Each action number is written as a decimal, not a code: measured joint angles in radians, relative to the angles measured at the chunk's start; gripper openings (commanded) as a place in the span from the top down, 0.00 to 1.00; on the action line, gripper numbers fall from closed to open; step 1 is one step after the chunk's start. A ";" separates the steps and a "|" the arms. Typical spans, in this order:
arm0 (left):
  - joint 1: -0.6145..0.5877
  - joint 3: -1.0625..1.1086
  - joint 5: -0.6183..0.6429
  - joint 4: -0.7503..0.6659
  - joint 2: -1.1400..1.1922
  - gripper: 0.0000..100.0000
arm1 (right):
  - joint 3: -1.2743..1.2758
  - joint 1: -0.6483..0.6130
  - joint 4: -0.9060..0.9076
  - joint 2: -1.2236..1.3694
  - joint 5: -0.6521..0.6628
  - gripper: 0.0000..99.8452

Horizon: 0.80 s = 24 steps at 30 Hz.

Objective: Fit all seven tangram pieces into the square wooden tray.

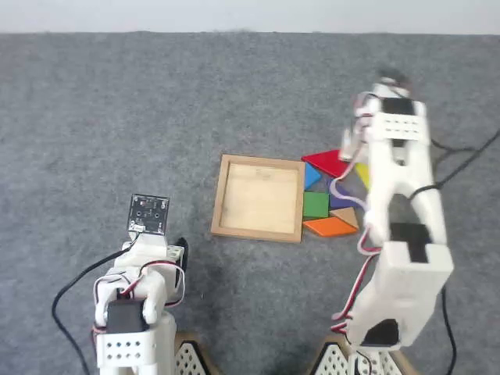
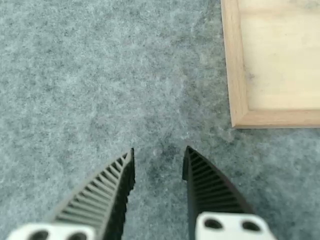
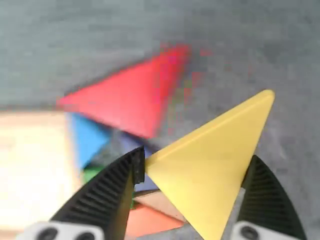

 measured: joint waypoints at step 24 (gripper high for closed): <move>0.000 0.000 0.000 0.000 0.000 0.85 | -0.049 -0.540 0.009 0.058 0.819 0.74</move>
